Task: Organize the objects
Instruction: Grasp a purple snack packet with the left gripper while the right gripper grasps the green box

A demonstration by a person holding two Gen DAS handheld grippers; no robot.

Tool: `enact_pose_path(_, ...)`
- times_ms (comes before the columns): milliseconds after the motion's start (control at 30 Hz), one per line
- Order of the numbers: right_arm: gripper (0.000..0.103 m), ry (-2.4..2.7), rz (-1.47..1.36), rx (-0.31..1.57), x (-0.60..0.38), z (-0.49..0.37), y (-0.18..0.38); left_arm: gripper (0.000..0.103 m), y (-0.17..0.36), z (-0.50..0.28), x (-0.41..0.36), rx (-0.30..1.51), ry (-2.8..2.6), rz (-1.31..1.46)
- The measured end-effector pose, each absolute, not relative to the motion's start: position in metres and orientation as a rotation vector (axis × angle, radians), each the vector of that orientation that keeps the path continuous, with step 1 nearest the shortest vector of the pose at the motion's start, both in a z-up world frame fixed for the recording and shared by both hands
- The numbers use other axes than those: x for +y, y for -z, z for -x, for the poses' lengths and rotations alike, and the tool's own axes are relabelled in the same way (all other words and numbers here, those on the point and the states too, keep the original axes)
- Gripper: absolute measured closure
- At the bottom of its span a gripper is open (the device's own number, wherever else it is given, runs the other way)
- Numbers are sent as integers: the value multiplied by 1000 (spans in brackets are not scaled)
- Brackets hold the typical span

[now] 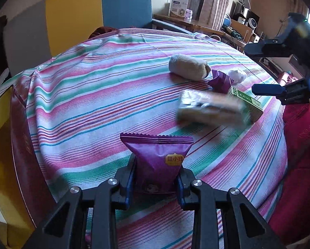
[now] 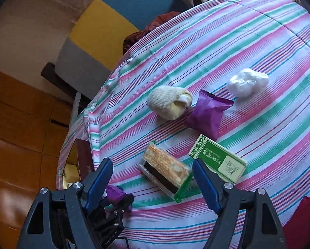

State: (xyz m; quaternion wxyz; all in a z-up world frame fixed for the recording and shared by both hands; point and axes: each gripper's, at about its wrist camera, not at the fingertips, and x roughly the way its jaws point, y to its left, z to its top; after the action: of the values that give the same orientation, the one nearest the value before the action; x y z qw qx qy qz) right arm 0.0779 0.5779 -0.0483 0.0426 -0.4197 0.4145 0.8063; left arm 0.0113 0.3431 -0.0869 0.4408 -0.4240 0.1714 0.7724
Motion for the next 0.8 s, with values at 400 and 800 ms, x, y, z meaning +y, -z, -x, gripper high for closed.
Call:
enact_pose_path(400,22,-2247,1143,1042,614,-87,60,71,87,-12,341,419,-1925,1048)
enact_pose_path(800,20,-2143,1305,908,608,-65,83,71,88,-15,341,431,-1942,1031)
